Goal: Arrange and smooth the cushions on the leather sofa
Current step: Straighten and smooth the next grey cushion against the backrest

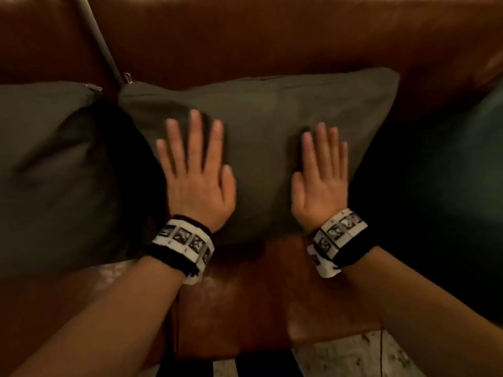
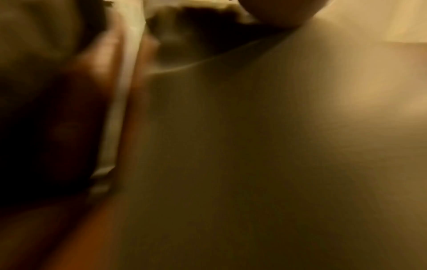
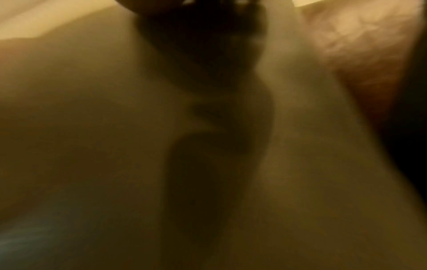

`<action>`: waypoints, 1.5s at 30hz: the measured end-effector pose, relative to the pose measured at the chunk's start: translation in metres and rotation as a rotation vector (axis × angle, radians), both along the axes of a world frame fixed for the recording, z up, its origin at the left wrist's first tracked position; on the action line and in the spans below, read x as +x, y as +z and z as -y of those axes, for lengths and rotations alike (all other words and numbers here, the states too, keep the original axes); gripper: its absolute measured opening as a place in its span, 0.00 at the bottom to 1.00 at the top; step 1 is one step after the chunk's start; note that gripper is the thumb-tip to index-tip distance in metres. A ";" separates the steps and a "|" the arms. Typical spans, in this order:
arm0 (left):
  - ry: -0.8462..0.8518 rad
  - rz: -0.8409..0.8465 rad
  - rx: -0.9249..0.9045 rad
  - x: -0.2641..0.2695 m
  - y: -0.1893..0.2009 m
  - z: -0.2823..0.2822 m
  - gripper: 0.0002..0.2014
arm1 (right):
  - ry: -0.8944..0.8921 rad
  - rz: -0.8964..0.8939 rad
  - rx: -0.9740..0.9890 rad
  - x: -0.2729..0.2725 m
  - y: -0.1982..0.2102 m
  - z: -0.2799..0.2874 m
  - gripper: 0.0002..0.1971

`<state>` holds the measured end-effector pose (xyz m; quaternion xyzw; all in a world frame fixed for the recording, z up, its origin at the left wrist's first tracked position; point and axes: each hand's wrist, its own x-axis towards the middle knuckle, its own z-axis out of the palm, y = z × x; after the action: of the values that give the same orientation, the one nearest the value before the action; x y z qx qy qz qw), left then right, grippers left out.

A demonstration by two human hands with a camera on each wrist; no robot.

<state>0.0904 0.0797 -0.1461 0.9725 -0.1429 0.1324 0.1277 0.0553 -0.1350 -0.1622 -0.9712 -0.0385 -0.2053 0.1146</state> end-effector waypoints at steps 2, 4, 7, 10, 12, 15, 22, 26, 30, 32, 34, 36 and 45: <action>-0.214 0.035 -0.004 -0.022 -0.012 0.029 0.35 | 0.164 -0.011 -0.088 -0.010 -0.012 -0.035 0.34; -0.284 0.047 0.103 -0.030 -0.040 0.029 0.36 | 0.172 -0.015 -0.191 -0.012 -0.034 -0.037 0.34; -0.269 0.108 0.217 -0.019 -0.082 -0.011 0.36 | 0.056 0.031 -0.195 -0.012 -0.064 0.009 0.30; -0.276 0.092 0.246 -0.011 -0.102 -0.053 0.36 | -0.098 -0.051 -0.090 -0.029 -0.087 0.059 0.31; -0.220 0.069 0.215 -0.019 -0.104 -0.062 0.33 | -0.224 -0.142 0.027 -0.043 -0.090 0.072 0.32; -0.120 0.048 0.095 -0.050 -0.094 -0.039 0.35 | -0.231 -0.100 0.110 -0.060 -0.075 0.048 0.33; -0.442 -0.043 0.322 -0.101 -0.128 -0.010 0.34 | 0.272 -0.233 -0.301 -0.112 -0.118 -0.002 0.29; -0.485 -0.218 0.444 -0.113 -0.151 -0.078 0.36 | 0.309 -0.554 -0.475 -0.133 -0.130 0.057 0.29; -0.385 -0.439 0.469 -0.129 -0.132 -0.087 0.34 | 0.053 -0.799 -0.367 -0.151 -0.101 0.080 0.29; -0.382 -0.475 0.357 -0.128 -0.103 -0.074 0.29 | 0.066 -0.670 -0.208 -0.142 -0.064 0.065 0.27; -0.398 -0.289 0.097 -0.115 -0.061 -0.048 0.23 | 0.121 -0.337 -0.034 -0.114 -0.020 0.040 0.21; -0.338 -0.028 -0.131 -0.086 -0.014 -0.009 0.20 | 0.127 -0.056 0.073 -0.066 0.019 0.015 0.18; -0.180 -0.139 0.300 0.061 0.027 0.004 0.33 | -0.035 -0.385 -0.209 0.070 0.046 0.064 0.30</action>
<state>0.1513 0.0761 -0.1187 0.9707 -0.2383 0.0302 0.0020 0.1250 -0.1987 -0.1161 -0.9996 -0.0202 -0.0130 0.0150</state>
